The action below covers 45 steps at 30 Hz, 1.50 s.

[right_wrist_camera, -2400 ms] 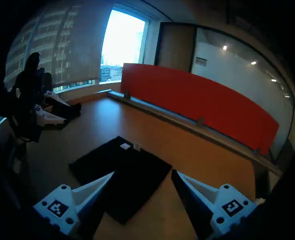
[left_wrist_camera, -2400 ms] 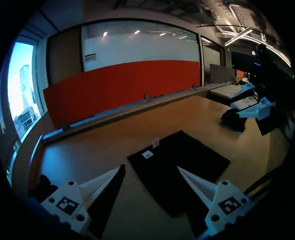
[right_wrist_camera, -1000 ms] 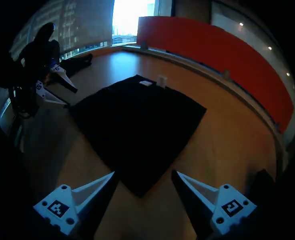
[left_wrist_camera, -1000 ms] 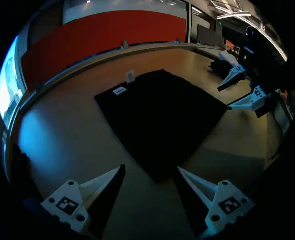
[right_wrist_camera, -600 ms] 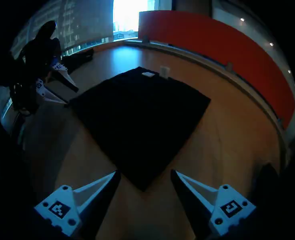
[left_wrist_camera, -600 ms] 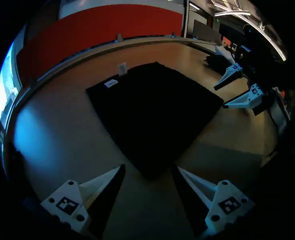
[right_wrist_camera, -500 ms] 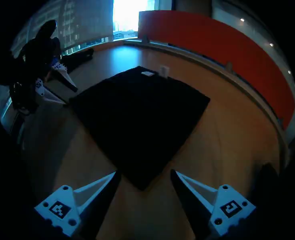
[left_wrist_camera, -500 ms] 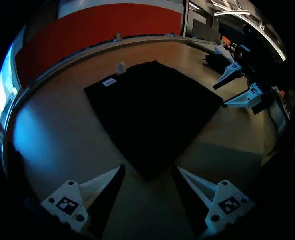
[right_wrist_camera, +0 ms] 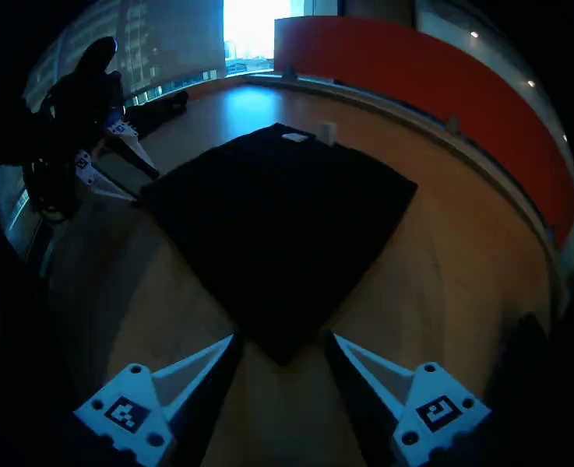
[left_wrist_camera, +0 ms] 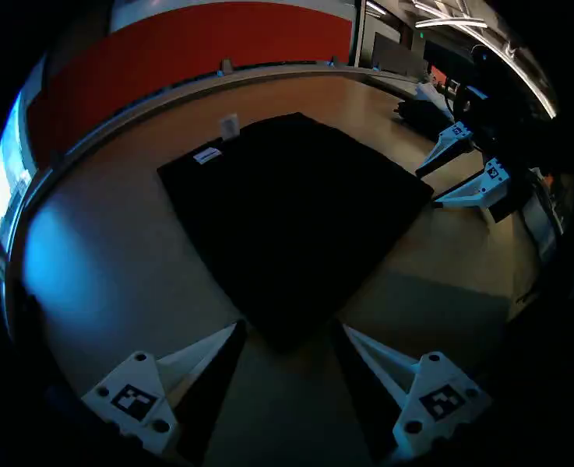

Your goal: Fold towel

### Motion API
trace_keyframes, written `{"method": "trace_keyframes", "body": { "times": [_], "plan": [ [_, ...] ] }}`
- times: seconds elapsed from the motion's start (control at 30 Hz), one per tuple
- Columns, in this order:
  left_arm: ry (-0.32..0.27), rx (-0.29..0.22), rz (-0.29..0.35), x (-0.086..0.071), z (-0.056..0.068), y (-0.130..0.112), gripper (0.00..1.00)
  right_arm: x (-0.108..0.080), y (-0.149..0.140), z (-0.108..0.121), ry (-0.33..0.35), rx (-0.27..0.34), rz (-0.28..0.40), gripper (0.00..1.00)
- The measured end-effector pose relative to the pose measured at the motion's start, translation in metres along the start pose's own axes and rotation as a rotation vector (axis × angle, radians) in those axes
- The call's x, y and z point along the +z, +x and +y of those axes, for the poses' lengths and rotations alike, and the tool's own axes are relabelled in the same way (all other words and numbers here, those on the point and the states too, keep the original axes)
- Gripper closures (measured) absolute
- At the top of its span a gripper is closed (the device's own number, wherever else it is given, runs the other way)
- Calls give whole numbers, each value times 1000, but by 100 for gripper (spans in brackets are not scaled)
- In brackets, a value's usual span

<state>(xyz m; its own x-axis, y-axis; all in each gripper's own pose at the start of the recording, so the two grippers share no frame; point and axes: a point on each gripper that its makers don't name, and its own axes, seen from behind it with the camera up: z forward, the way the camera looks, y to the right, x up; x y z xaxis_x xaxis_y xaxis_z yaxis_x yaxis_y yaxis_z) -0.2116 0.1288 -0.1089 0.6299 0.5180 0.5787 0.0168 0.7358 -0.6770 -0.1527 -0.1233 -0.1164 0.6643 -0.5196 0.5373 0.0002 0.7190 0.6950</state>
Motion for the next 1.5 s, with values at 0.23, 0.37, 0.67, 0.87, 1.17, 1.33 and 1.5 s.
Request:
{"method": "trace_keyframes", "body": {
  "times": [0.23, 0.37, 0.67, 0.87, 1.17, 1.33, 1.5],
  "plan": [
    [18, 4, -8, 1, -2, 0, 27, 0, 0, -1, 8, 4, 2, 30],
    [29, -1, -10, 1, -4, 0, 30, 1, 0, -2, 9, 1, 2, 36],
    [57, -21, -20, 1, -9, 0, 48, 2, 1, -4, 11, 1, 1, 58],
    [66, -21, -25, 1, -9, 0, 50, 1, 0, -5, 8, 7, 1, 64],
    [72, -32, -32, -1, -5, 0, 64, 2, 1, -4, -3, 21, -3, 80],
    [82, -40, -37, 0, -3, 1, 82, 1, 4, -1, -12, 29, -1, 82],
    [95, -59, -37, 1, -2, 2, 88, -1, 8, -1, -8, 41, 7, 82]
  ]
}}
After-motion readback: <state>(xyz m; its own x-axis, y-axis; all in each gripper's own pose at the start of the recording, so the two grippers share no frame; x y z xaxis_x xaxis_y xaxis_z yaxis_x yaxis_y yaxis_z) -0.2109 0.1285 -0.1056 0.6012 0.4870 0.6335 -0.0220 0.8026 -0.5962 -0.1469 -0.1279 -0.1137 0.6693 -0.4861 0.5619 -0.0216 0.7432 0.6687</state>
